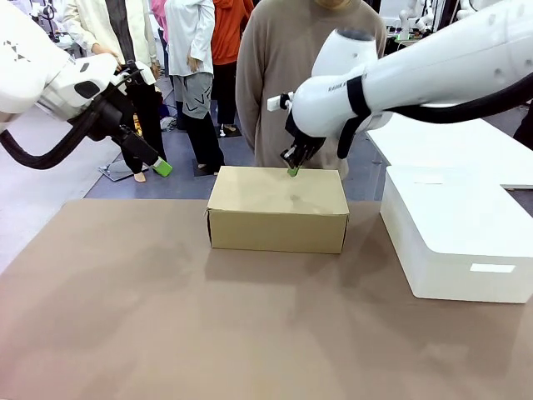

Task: Pack the shoes into the box.
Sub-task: Press down on the lid of the Shoes Box.

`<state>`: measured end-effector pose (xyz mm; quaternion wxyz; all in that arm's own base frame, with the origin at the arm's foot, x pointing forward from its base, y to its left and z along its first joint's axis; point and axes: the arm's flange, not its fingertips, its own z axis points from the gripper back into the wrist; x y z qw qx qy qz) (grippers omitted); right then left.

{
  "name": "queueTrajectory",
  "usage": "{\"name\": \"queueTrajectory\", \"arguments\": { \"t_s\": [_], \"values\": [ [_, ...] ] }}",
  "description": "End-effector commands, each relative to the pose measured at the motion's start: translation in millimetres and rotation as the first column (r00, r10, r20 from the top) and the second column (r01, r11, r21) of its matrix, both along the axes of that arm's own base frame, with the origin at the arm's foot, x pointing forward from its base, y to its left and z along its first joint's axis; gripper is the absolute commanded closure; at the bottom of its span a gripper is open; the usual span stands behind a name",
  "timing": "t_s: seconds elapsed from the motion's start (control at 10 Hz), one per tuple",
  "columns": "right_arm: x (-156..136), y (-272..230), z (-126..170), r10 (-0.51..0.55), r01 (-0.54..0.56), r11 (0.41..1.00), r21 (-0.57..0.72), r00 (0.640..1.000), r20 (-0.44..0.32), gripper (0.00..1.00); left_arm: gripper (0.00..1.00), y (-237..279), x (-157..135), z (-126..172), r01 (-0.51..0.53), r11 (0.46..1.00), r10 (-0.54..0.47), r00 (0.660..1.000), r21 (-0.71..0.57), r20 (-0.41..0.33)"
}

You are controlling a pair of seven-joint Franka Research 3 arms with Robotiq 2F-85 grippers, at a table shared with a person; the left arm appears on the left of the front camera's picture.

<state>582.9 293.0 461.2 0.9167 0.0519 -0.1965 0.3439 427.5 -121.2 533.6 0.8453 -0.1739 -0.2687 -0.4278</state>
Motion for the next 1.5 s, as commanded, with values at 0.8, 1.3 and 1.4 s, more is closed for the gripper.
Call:
{"name": "queueTrajectory", "arguments": {
  "t_s": [0.8,1.3,1.4],
  "values": [
    [-25.2,-7.4,13.8,0.005,-0.005,1.000,-0.003,1.000,-0.009,1.00,0.00,1.7,0.0,0.0,-0.007,1.000,0.007,1.000,0.008,0.004],
    [-69.9,-31.1,38.3,0.023,-0.024,0.999,-0.027,0.999,-0.048,0.20,0.00,1.7,0.0,0.0,-0.007,1.000,0.007,1.000,0.008,0.004],
    [-89.1,-42.9,44.0,0.036,-0.039,0.998,-0.040,0.997,-0.068,0.00,0.00,1.7,0.0,0.0,-0.007,1.000,0.007,1.000,0.008,0.004]
  ]
}}
